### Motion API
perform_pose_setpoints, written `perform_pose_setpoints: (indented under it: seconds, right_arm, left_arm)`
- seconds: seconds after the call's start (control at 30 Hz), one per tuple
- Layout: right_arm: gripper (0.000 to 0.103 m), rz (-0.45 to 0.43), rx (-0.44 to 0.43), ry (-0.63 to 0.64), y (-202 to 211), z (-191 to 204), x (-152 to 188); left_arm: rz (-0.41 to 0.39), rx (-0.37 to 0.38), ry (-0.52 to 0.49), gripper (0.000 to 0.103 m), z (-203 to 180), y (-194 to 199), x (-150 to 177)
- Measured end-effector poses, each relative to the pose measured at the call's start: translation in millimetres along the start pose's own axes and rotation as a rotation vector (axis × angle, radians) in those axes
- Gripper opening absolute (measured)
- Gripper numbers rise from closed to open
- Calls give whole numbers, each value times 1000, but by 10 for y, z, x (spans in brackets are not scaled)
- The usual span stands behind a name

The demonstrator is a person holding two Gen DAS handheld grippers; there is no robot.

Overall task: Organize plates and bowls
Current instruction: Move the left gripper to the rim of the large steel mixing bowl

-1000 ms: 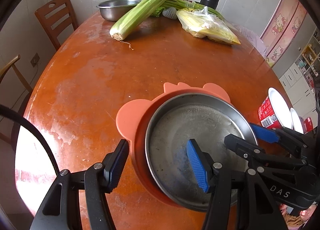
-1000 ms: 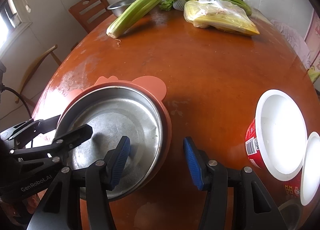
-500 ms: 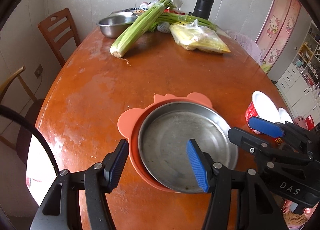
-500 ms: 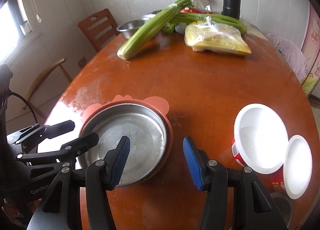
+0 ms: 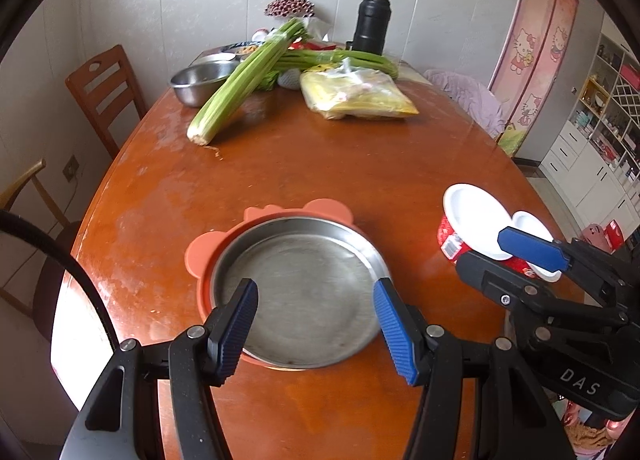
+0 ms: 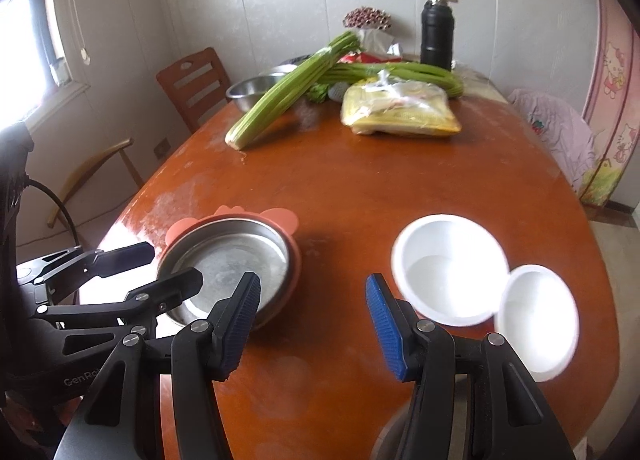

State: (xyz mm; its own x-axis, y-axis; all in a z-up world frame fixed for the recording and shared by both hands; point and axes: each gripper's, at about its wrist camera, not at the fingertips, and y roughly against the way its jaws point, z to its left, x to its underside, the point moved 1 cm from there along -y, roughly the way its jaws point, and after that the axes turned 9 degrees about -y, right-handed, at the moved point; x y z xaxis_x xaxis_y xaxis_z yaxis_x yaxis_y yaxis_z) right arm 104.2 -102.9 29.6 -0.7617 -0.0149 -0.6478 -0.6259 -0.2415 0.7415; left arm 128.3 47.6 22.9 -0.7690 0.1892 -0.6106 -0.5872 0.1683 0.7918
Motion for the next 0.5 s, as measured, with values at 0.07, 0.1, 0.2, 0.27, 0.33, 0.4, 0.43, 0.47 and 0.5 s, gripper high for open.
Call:
perform_pose_setpoints:
  seconds: [0.07,0.1,0.2,0.27,0.33,0.4,0.43,0.47,0.5]
  right_arm:
    - [57,-11,1,-4,74,-85,22]
    - [57,-16,1,-7,111,-126,34]
    - [57,-34,4,-26,224,-280,61]
    - [57,-48,0,-41,307,-382,83]
    - [57,-58,-1,-51,384,-476,110]
    - [57,-66,3,-61,463,-585,145]
    - [57,-67,5,-68,497,-641,161]
    - [57,-70,8,-73,536,-699,177]
    - [57,-73,9,-78,571,-753,192]
  left_arm:
    - [-4,2,-6,60,-94,15,-6]
    - [-5,5,-10,60,-153,21,-10]
    - [-10,13,-23,60,-302,33,-24]
    - [-12,30,-30,60,-430,30,-39]
    - [-16,37,-46,60,-565,37,-61]
    - [-21,43,-63,60,-693,40,-79]
    - [-19,47,-72,60,-763,40,-88]
    - [-20,49,-81,60,-827,39,-95]
    - [-20,51,-92,60,-892,39,-102]
